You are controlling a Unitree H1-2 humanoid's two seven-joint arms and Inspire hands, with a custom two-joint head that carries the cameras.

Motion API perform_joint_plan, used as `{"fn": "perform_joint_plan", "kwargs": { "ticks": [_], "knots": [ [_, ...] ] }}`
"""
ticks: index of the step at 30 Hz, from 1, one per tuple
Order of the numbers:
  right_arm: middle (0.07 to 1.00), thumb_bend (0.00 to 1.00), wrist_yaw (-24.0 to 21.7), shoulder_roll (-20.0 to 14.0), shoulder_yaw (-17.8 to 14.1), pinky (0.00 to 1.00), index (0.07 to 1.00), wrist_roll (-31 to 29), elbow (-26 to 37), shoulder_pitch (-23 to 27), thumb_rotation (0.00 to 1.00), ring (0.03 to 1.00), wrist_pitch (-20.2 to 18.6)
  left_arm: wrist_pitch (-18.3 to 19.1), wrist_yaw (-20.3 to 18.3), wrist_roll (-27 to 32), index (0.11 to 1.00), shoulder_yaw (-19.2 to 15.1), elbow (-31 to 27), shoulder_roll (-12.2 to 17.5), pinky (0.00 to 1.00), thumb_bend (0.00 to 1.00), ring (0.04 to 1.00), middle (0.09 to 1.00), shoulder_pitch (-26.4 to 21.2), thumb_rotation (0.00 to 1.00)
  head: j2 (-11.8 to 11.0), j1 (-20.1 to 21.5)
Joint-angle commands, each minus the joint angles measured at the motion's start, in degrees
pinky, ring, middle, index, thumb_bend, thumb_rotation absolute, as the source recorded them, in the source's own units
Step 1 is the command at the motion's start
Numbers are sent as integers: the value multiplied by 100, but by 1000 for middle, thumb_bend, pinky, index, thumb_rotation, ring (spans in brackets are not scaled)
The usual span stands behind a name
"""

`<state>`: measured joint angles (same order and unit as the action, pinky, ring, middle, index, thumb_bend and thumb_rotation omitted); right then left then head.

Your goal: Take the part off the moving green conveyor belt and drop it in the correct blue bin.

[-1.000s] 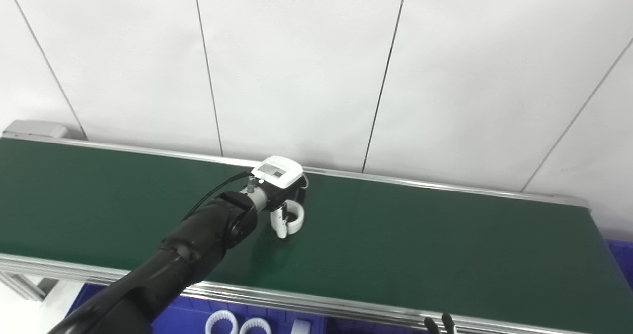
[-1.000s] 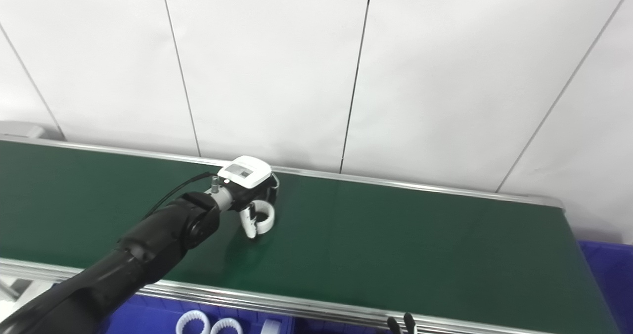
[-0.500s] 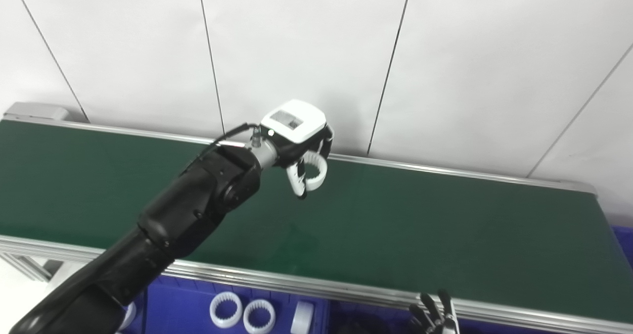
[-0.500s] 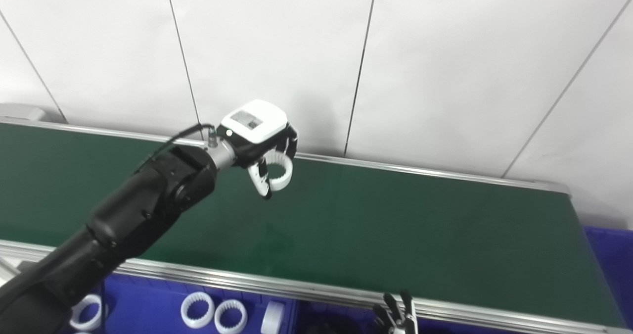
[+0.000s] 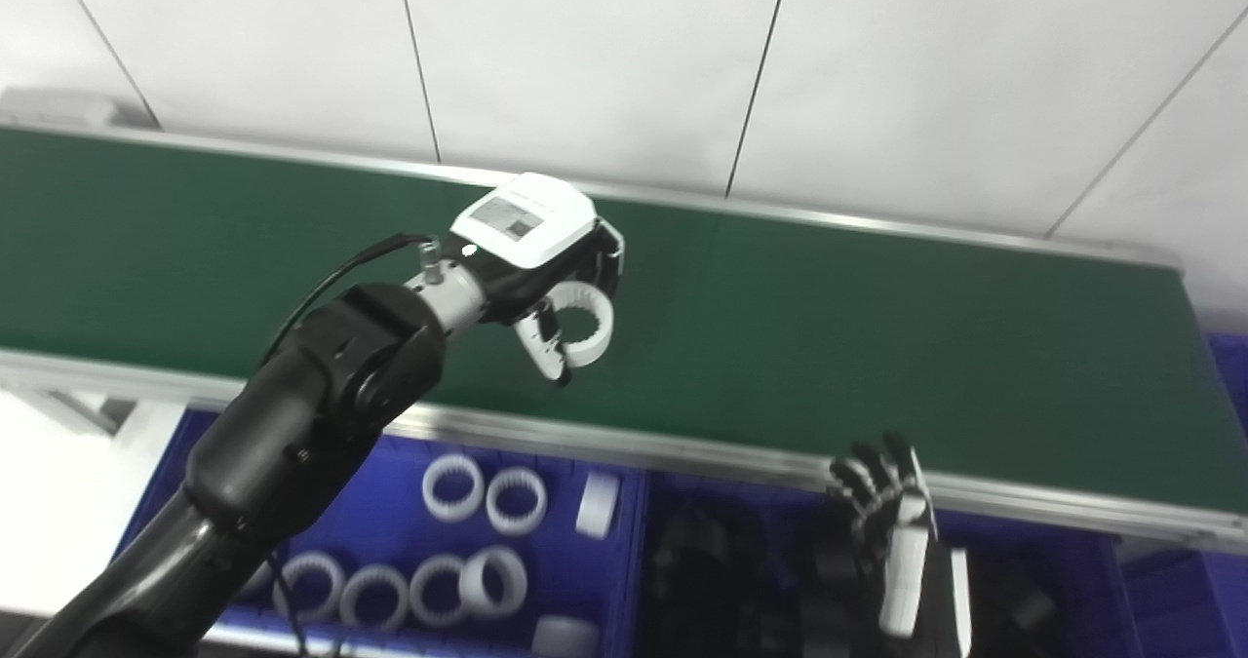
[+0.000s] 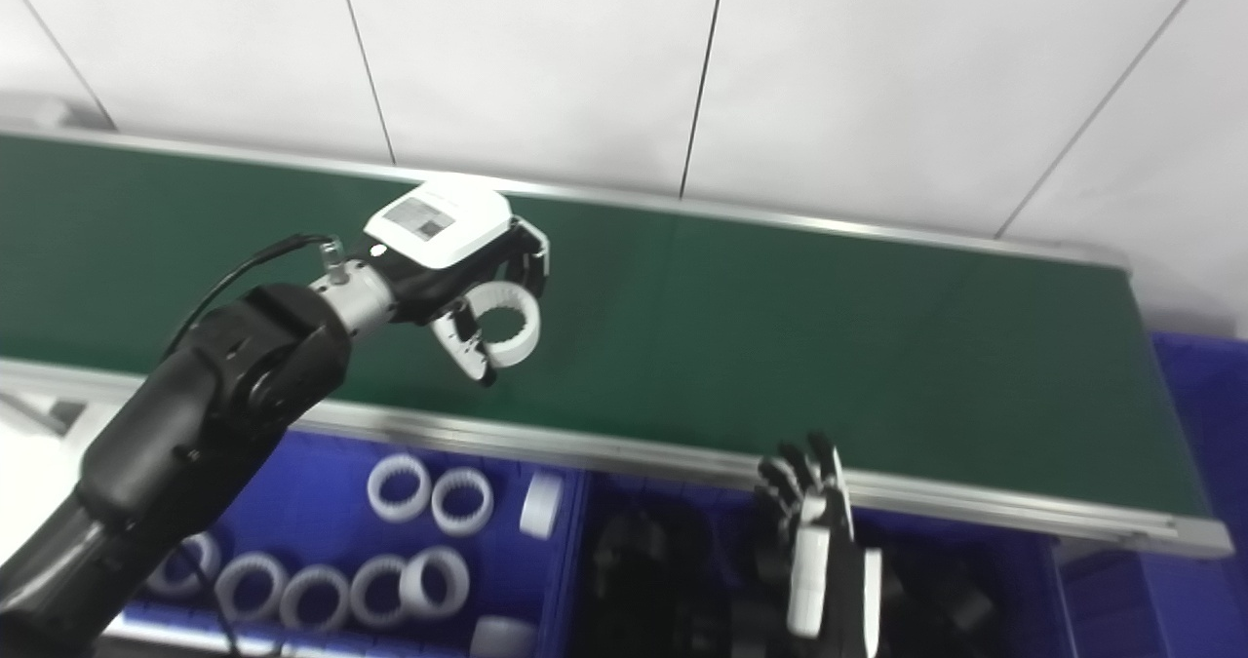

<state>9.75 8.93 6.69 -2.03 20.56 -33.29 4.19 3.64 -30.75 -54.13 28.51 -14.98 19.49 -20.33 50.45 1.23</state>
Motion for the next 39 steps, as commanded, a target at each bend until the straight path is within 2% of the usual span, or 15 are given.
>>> {"fn": "perform_joint_plan", "kwargs": {
  "ticks": [1,6,10,14,20,23,24,25,26,27,28,29,30,32,39],
  "knots": [
    [868,795,-113,-21,-7,769,933,-5,255,25,927,817,-91,121,-94,-97,490,-106,-428,66,555,521,451,480,154,0,59,-26],
    [875,811,-145,-62,-43,760,940,-129,387,60,911,814,-254,269,-423,-519,535,-99,-1032,34,554,514,456,448,1142,0,128,-58],
    [875,822,-162,-92,-47,762,940,-133,391,84,912,819,-283,203,-340,-704,499,-140,-1167,-74,544,521,442,473,1671,0,112,-87],
    [870,819,-182,-74,-49,756,944,-134,365,94,909,808,-255,105,-262,-887,489,-95,-1080,-172,492,525,389,476,1976,0,97,-20],
    [876,823,-182,-25,-30,764,946,-99,347,66,907,821,-221,13,-272,-1132,489,26,-864,-267,526,526,389,477,2072,0,74,52],
    [878,821,-180,-4,-15,766,946,-78,356,36,908,825,-193,-11,-223,-1058,506,14,-805,-288,555,523,472,473,2098,0,62,71],
    [879,819,-178,2,-12,767,946,-72,361,29,908,826,-194,-14,-207,-1038,501,6,-800,-293,592,521,566,589,2112,49,60,73],
    [879,818,-175,5,-13,767,946,-62,359,26,908,826,-192,-80,-108,-1055,499,25,-744,-261,604,520,599,629,2136,65,56,78],
    [878,821,-173,7,-14,767,943,-54,358,24,910,826,-190,-133,-35,-1072,688,39,-703,-236,681,740,710,750,2153,288,58,79],
    [878,822,-172,10,-13,767,942,-51,359,23,910,825,-190,-217,92,-1150,752,74,-669,-202,708,814,748,791,2177,365,59,77],
    [878,820,-172,14,-11,766,939,-48,362,20,909,823,-190,-283,179,-1206,855,90,-649,-183,802,906,849,897,2196,455,63,76],
    [878,820,-171,20,-10,766,938,-46,362,20,909,822,-187,-322,253,-1249,881,99,-655,-186,825,929,874,923,2225,478,67,77],
    [874,822,-171,25,-8,768,934,-42,364,19,909,820,-185,-352,303,-1273,930,100,-660,-190,922,971,943,975,2247,495,69,80],
    [873,814,-182,23,5,767,938,-25,382,16,918,821,-188,-391,350,-1295,952,82,-671,-213,982,988,973,996,2287,498,75,91],
    [867,819,-153,60,-10,763,929,1,337,42,911,821,-181,-445,412,-1272,980,24,-641,-233,1000,1000,984,1000,2314,512,54,129]
  ]
}}
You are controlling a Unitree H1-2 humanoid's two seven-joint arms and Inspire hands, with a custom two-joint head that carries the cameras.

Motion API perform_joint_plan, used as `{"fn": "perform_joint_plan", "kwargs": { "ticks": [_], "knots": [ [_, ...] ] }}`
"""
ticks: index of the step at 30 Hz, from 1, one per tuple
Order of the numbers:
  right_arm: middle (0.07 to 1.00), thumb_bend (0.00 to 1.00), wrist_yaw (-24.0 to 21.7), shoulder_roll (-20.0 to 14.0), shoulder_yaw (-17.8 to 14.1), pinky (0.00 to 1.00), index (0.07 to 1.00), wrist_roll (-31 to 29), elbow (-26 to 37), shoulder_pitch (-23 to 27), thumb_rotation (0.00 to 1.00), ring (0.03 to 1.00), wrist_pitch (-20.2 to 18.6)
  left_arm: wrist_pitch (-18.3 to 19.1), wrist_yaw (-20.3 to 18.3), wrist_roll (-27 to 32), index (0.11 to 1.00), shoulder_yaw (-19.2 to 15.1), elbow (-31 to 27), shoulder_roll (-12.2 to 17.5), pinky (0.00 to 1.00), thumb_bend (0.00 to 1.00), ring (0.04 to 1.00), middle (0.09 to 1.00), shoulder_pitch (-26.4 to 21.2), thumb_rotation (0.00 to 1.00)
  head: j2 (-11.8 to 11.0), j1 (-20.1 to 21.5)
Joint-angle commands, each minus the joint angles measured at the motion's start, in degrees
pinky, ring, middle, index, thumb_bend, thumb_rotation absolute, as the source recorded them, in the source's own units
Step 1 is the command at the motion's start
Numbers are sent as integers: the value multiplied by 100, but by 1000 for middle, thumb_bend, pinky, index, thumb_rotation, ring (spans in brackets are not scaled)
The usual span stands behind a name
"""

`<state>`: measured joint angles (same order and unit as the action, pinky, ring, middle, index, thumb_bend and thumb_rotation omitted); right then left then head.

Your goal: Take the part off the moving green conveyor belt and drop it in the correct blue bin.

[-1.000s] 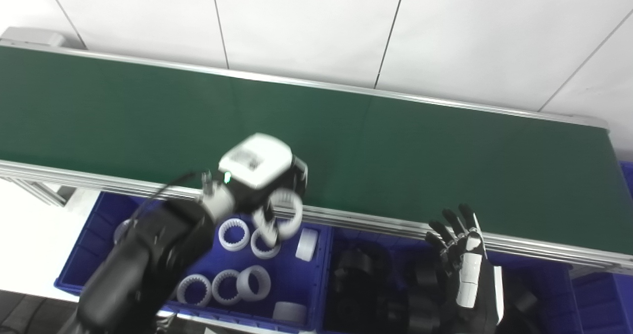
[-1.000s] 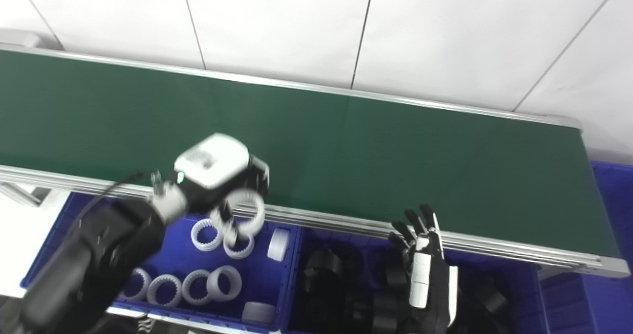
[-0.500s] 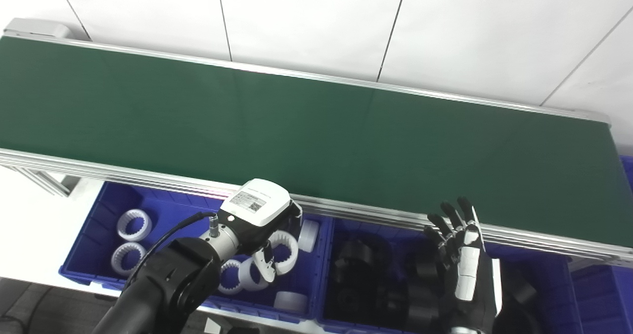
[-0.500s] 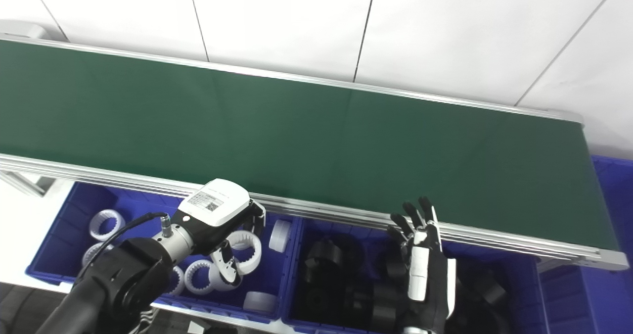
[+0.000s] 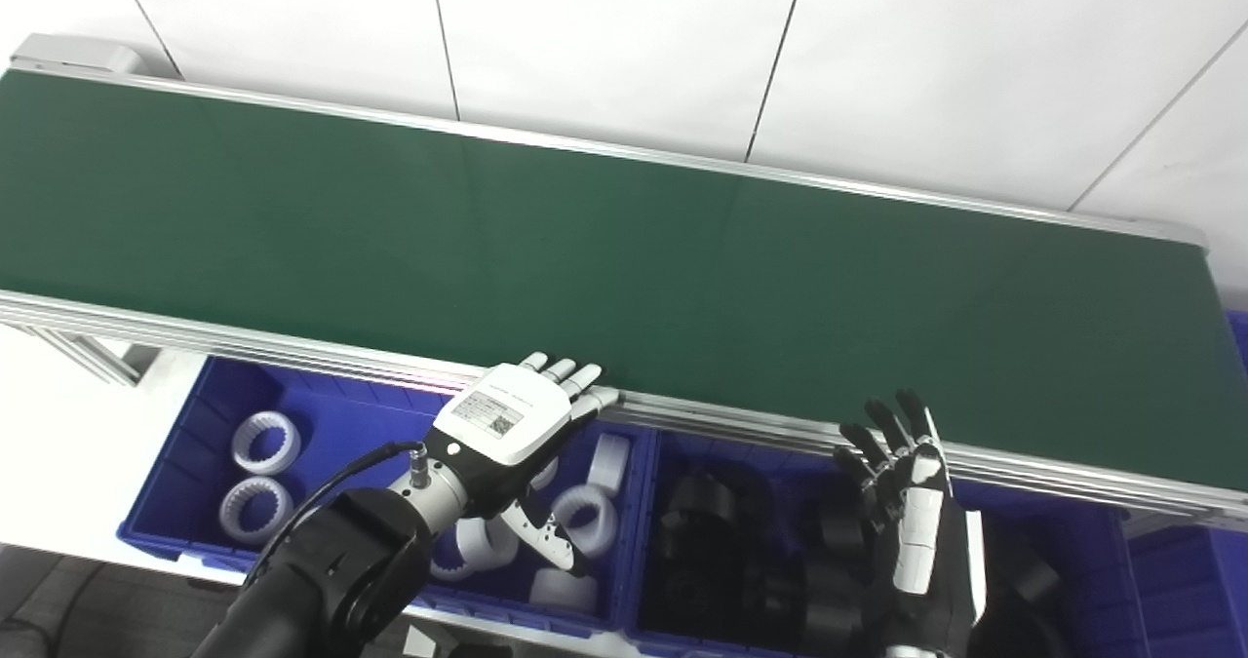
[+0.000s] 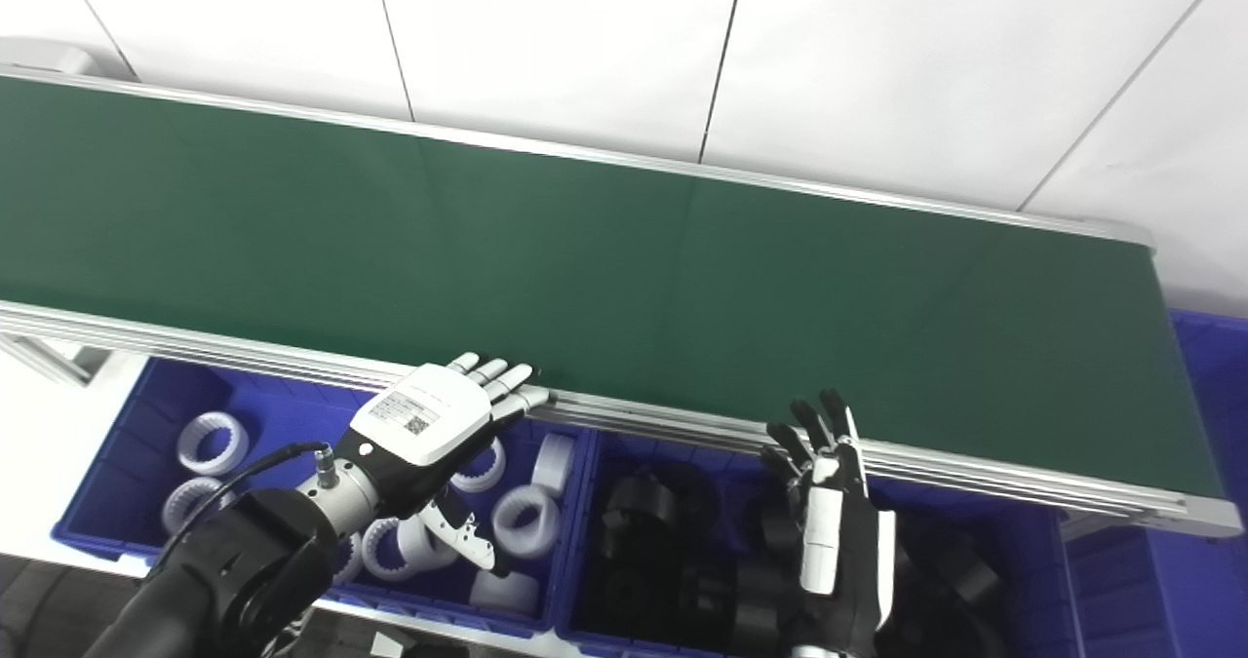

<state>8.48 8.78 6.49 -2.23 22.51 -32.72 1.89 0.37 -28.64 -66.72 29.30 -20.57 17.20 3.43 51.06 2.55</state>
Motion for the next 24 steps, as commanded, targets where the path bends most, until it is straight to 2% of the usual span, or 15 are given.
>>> {"fn": "perform_joint_plan", "kwargs": {
  "ticks": [1,6,10,13,16,17,18,19,20,21,22,23,24],
  "knots": [
    [867,820,-27,78,7,763,929,21,132,-10,910,820,55,-122,216,9,979,-65,-72,-7,1000,1000,982,1000,-61,512,-8,0],
    [858,822,-33,93,3,762,926,36,106,1,910,814,88,-143,279,101,993,-114,-65,-18,1000,1000,984,1000,-53,533,-12,34],
    [857,820,-34,104,9,756,920,50,78,-2,906,814,120,-251,593,464,1000,-244,-145,-88,991,980,980,1000,20,574,-28,109],
    [850,816,-25,130,39,750,911,100,40,-13,905,808,163,-452,1051,1060,1000,-418,-268,-223,997,921,988,1000,149,690,-36,330],
    [846,809,-18,178,93,741,908,164,9,-24,906,801,191,-338,1196,2075,1000,-632,-600,-589,1000,854,998,1000,421,751,-43,561],
    [846,809,-9,207,125,742,909,204,-7,-32,907,799,203,-206,1151,2533,1000,-713,-771,-741,1000,825,999,1000,554,748,-51,793],
    [846,807,4,236,153,744,910,243,-25,-38,910,797,215,212,967,3187,1000,-785,-1086,-972,1000,796,1000,1000,739,727,-53,840],
    [846,818,21,272,192,744,910,293,-59,-41,909,792,241,673,782,3782,1000,-856,-1392,-1163,1000,791,1000,1000,900,717,-76,1134],
    [847,822,37,297,220,743,911,327,-87,-42,908,790,262,992,654,4167,1000,-906,-1591,-1276,1000,796,1000,1000,997,720,-83,1182],
    [851,821,68,342,266,747,916,396,-129,-36,914,791,264,1590,563,4846,1000,-981,-1928,-1523,1000,807,1000,1000,1206,730,-127,1447],
    [852,821,97,374,305,748,917,460,-164,-31,915,791,253,1963,532,5321,1000,-1017,-2151,-1693,1000,809,1000,1000,1388,732,-134,1489],
    [858,821,132,416,351,752,920,537,-222,-17,919,795,259,2184,510,5678,1000,-1071,-2269,-1772,1000,806,1000,1000,1518,758,-191,1736],
    [860,820,159,448,391,754,921,596,-285,-2,921,797,291,2157,504,5876,1000,-1105,-2226,-1756,1000,806,1000,1000,1606,771,-200,1781]
  ]
}}
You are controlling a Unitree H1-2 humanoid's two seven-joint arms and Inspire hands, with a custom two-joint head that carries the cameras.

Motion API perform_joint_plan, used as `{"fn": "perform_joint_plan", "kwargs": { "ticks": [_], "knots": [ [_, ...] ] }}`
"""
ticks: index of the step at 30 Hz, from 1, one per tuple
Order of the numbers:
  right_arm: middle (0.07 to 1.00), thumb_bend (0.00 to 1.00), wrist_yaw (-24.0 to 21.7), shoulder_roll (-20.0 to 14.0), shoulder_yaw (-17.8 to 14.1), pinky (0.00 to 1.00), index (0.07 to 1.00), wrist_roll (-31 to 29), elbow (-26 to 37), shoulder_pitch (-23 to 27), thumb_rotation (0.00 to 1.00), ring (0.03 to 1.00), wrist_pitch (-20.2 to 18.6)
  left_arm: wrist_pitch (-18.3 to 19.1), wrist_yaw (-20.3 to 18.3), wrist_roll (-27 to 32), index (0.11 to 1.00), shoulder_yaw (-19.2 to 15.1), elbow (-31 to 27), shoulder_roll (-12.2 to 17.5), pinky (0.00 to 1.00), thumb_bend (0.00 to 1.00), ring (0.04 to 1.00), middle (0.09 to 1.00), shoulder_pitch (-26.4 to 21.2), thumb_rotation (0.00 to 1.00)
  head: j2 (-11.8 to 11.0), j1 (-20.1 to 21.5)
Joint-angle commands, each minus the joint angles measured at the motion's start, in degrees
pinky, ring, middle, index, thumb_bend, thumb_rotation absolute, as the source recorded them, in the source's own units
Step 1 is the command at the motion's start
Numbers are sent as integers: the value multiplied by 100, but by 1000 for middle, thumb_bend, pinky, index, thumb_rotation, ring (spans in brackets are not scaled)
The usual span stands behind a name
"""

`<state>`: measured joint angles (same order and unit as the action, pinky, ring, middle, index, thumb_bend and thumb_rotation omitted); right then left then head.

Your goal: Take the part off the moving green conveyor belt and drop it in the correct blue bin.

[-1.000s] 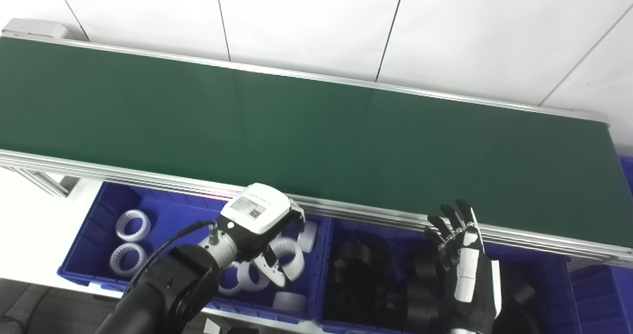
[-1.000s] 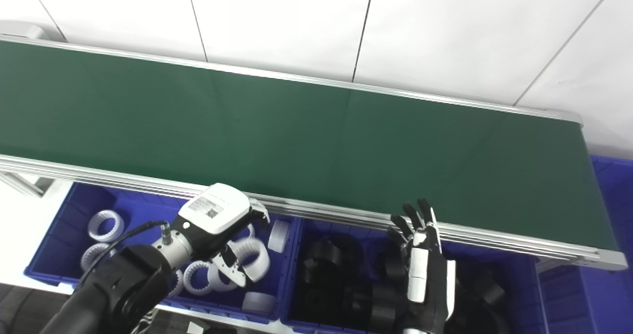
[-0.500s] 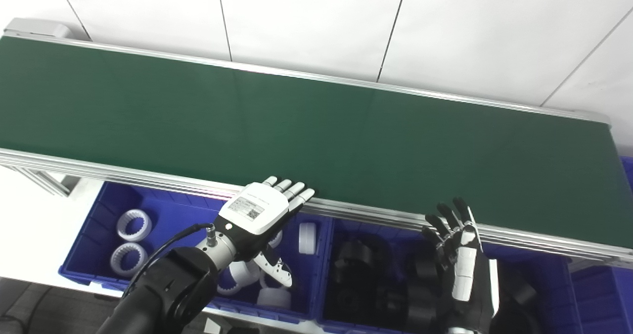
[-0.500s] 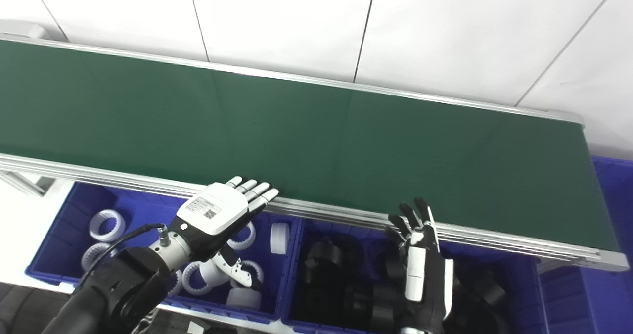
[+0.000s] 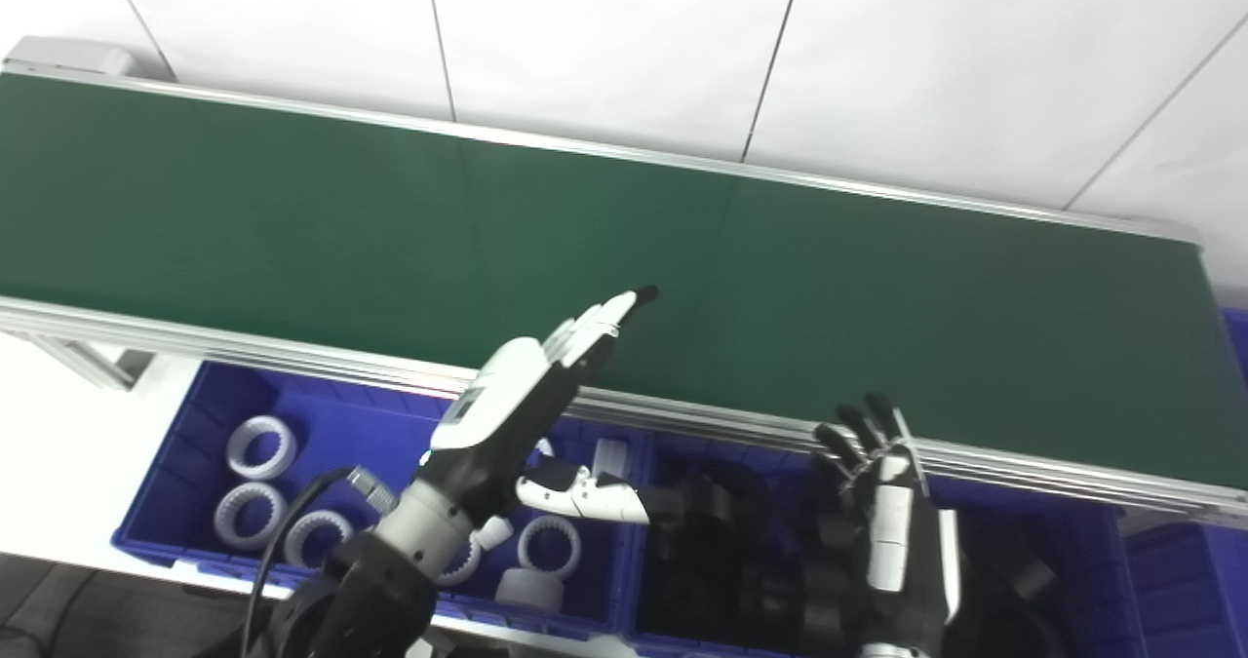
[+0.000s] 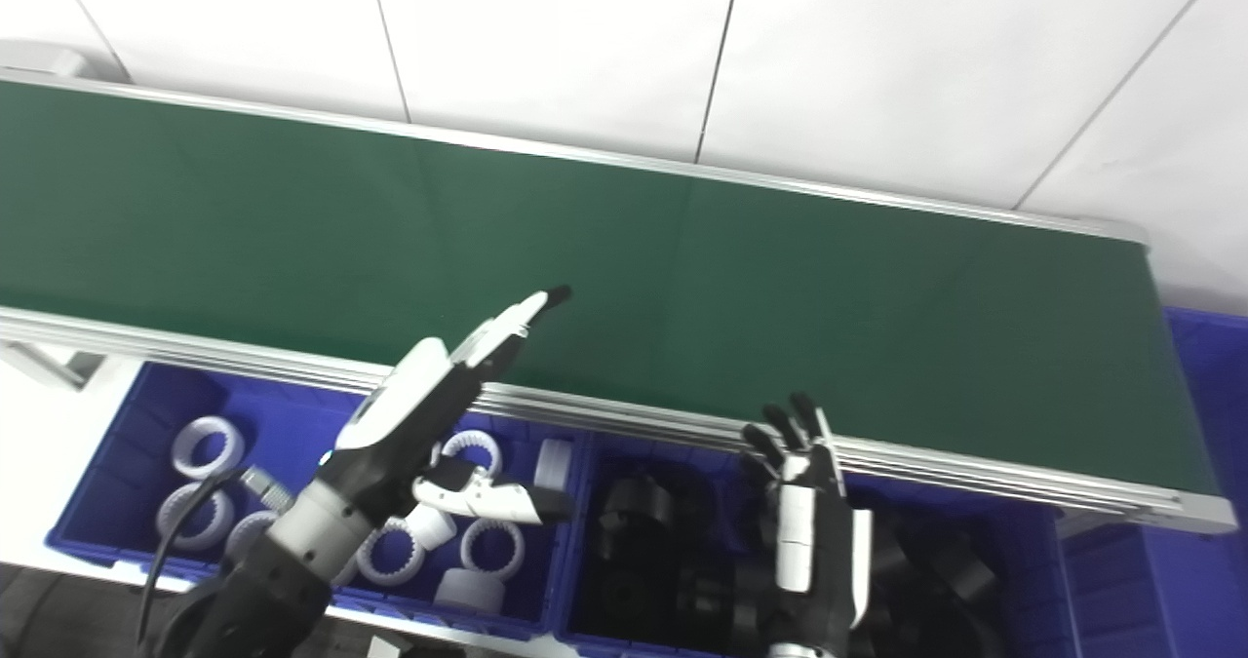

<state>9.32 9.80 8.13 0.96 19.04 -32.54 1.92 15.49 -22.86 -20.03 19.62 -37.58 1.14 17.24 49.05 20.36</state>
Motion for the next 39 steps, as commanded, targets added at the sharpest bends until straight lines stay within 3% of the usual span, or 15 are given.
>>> {"fn": "perform_joint_plan", "kwargs": {
  "ticks": [1,2,3,4,6,10,14,16,17,18,21,28,35,36,39],
  "knots": [
    [864,819,113,385,279,755,923,361,-39,8,920,798,367,356,-54,1284,1000,-210,-299,-41,1000,793,1000,1000,231,769,-61,326],
    [867,814,145,407,318,753,927,418,-108,27,921,792,426,158,-39,1340,1000,-264,-138,39,1000,772,1000,1000,222,729,-61,326],
    [867,811,221,452,377,750,926,540,-219,55,925,788,518,-294,45,1286,1000,-348,210,164,1000,765,1000,1000,173,712,-134,698],
    [873,801,295,487,431,746,923,661,-316,82,943,785,587,-667,130,1238,1000,-424,520,266,1000,750,1000,1000,126,679,-156,819],
    [886,779,489,563,552,750,925,985,-528,148,964,790,688,-1149,259,1228,1000,-589,1054,456,1000,743,1000,1000,40,659,-263,1318],
    [927,710,956,721,714,747,919,1621,-867,261,999,815,782,-1503,432,1301,1000,-829,1801,693,1000,687,1000,1000,-124,643,-400,1970],
    [957,711,1333,912,842,800,921,1898,-991,311,1000,850,671,-1347,628,1374,1000,-1007,1999,696,1000,662,1000,1000,-172,708,-438,2423],
    [975,712,1420,945,895,855,949,1948,-1000,308,1000,873,658,-1202,631,1410,1000,-1057,1922,720,1000,673,1000,1000,-145,732,-418,2427],
    [992,719,1450,949,915,946,984,1949,-1003,304,1000,906,662,-1143,625,1410,1000,-1074,1879,737,1000,686,1000,1000,-127,768,-414,2418],
    [997,724,1468,942,929,976,994,1939,-999,290,1000,921,672,-1126,620,1417,1000,-1102,1793,769,1000,687,1000,1000,-89,779,-397,2370],
    [1000,725,1469,908,954,996,999,1872,-938,230,1000,928,675,-1161,606,1715,1000,-1237,1501,773,1000,675,1000,1000,40,768,-373,2249],
    [941,693,1333,688,915,826,991,1535,-697,55,1000,849,811,-1263,739,2387,1000,-1473,961,570,1000,711,1000,1000,399,755,-295,1655],
    [941,696,1046,321,840,799,988,1136,-425,-130,996,845,763,-1076,944,2739,1000,-1415,657,317,1000,696,1000,1000,786,730,-270,965],
    [939,705,978,263,816,796,986,1035,-374,-161,991,843,750,-1110,983,2718,1000,-1381,637,269,1000,703,998,1000,843,722,-272,703],
    [942,741,828,128,756,790,994,879,-273,-217,986,840,721,-1242,1084,2656,1000,-1311,622,140,1000,720,995,1000,971,704,-277,456]
  ]
}}
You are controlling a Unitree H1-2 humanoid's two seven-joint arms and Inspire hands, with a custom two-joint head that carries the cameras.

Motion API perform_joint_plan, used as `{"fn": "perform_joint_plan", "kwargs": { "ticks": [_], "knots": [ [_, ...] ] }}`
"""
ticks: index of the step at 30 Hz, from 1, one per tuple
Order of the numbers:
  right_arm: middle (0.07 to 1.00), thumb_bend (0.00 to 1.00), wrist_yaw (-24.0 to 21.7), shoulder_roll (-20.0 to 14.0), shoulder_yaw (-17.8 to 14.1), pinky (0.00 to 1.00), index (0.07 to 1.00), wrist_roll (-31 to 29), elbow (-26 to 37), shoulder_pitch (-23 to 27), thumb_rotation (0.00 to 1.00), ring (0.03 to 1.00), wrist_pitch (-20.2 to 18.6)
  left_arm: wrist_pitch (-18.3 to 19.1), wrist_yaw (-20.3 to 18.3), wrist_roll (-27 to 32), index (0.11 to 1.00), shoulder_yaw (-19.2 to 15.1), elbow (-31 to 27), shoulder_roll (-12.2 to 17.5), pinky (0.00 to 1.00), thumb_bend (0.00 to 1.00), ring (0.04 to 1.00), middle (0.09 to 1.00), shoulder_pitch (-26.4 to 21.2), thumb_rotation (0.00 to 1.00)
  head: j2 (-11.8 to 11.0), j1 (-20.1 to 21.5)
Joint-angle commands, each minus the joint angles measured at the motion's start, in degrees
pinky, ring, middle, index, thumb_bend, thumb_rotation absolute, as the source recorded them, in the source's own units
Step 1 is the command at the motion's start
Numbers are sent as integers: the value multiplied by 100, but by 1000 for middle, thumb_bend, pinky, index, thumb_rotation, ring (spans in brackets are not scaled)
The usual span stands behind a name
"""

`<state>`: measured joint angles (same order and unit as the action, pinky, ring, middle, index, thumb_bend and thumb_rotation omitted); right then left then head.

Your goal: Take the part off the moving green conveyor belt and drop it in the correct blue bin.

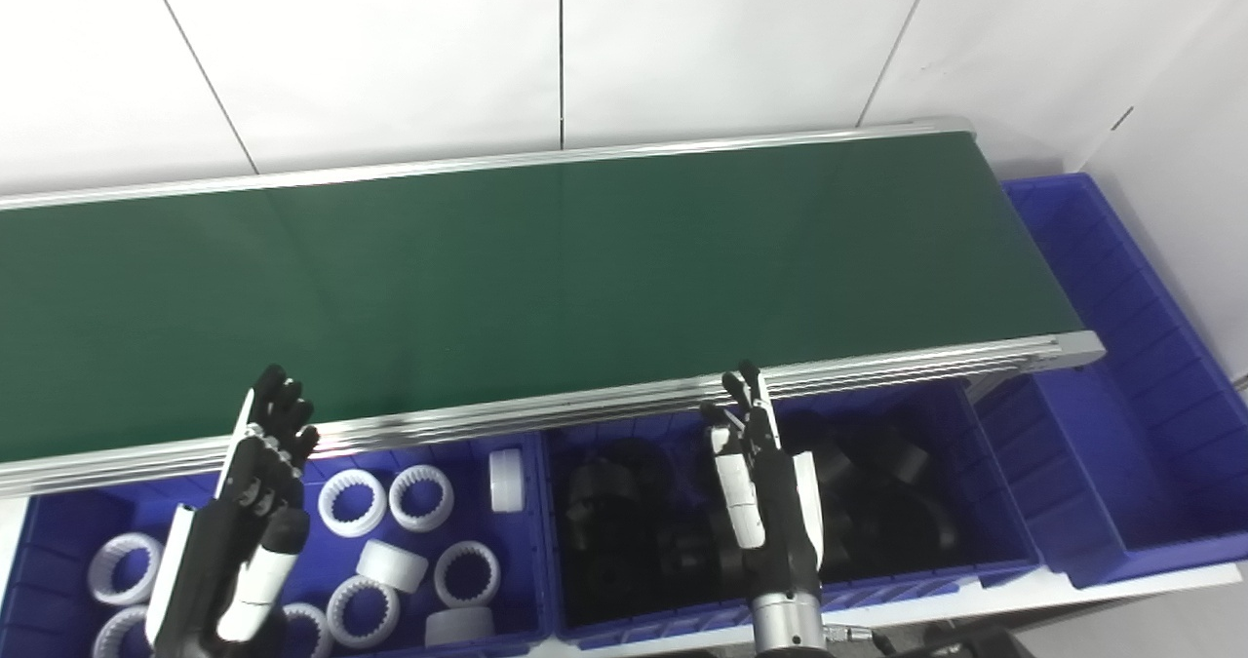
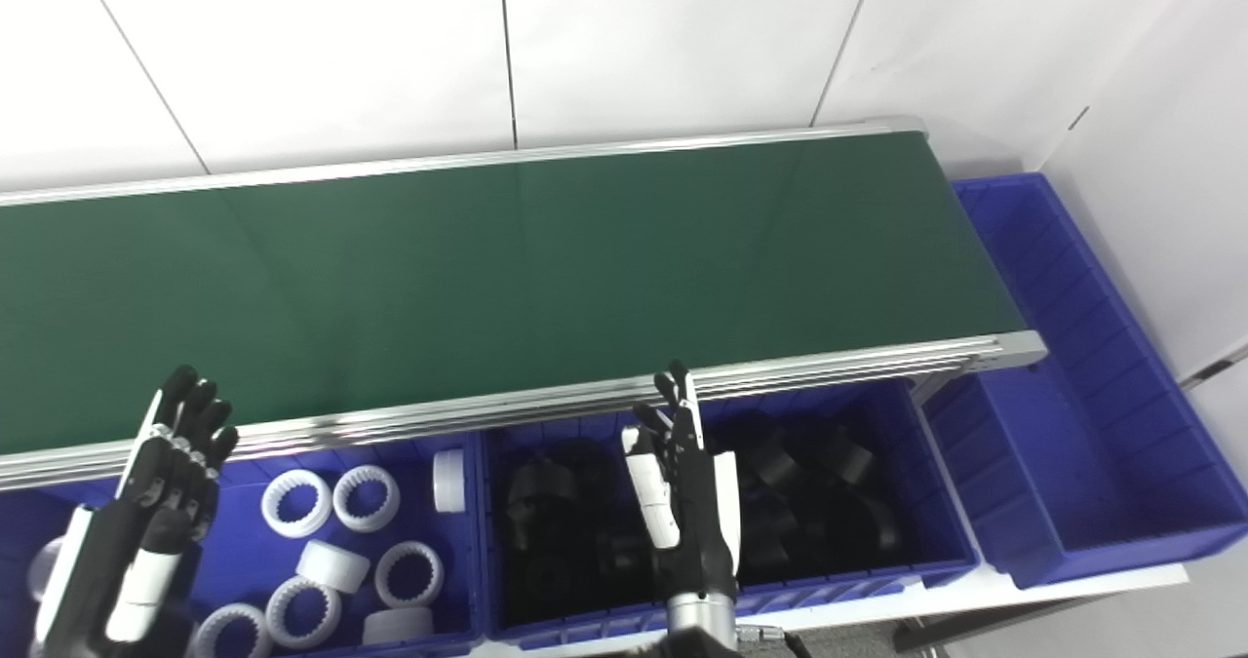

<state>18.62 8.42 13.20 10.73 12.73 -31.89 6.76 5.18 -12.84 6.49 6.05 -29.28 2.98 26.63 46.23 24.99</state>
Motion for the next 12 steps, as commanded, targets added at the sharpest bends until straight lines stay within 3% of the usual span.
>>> {"fn": "perform_joint_plan", "kwargs": {
  "ticks": [1,5,12],
  "knots": [
    [944,747,-147,215,225,789,997,-97,384,-299,989,840,215,-273,121,-5,1000,68,-191,-107,1000,719,997,1000,75,701,-5,-197],
    [954,801,-302,85,134,809,1000,-181,445,-351,1000,855,202,-439,287,20,1000,133,-30,-345,1000,599,1000,1000,193,696,-50,-490],
    [940,795,-487,8,42,815,964,-398,443,-366,989,851,324,-550,421,-75,1000,273,240,-497,1000,618,1000,1000,161,740,-120,-683]
  ]
}}
